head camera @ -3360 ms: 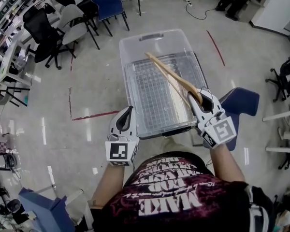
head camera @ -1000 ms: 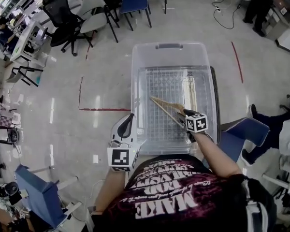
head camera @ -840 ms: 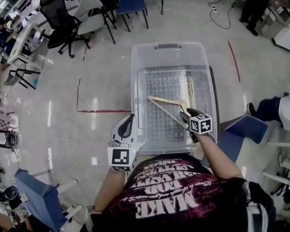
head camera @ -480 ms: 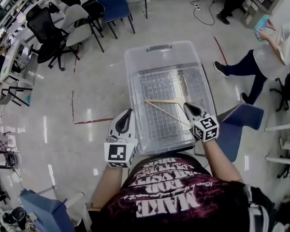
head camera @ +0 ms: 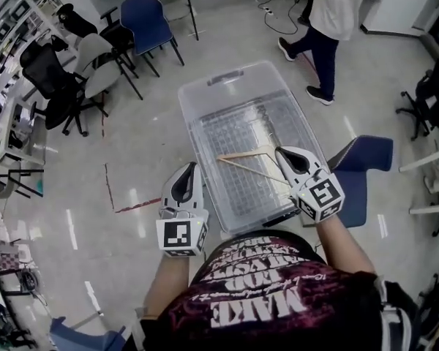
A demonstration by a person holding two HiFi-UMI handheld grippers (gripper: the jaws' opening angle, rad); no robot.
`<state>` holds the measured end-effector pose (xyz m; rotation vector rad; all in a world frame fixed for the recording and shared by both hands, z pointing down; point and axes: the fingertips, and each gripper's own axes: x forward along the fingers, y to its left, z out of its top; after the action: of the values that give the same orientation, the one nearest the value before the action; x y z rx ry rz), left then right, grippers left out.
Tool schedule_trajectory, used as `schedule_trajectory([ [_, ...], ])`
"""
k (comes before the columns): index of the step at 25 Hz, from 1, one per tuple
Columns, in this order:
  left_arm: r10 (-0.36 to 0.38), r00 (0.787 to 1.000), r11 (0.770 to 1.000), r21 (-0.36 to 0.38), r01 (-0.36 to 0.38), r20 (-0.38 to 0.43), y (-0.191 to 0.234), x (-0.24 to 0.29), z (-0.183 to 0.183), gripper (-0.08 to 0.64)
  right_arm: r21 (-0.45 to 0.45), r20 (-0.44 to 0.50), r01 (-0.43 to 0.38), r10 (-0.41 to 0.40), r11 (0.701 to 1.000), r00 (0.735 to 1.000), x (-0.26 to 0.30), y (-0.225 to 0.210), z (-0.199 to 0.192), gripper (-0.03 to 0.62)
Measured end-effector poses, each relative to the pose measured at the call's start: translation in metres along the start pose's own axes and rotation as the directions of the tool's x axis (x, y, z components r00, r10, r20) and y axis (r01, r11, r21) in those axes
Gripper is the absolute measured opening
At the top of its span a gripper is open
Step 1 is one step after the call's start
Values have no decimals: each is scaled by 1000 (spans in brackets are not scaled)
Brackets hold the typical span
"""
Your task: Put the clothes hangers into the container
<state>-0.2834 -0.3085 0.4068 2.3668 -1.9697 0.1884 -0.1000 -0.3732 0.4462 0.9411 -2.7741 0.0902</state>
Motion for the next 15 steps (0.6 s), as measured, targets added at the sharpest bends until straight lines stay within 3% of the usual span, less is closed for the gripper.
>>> schedule_trajectory([
  [15, -108, 994, 994, -13, 108, 27, -2, 4, -2, 6, 5, 6, 107, -107, 994, 994, -23, 12, 5, 3],
])
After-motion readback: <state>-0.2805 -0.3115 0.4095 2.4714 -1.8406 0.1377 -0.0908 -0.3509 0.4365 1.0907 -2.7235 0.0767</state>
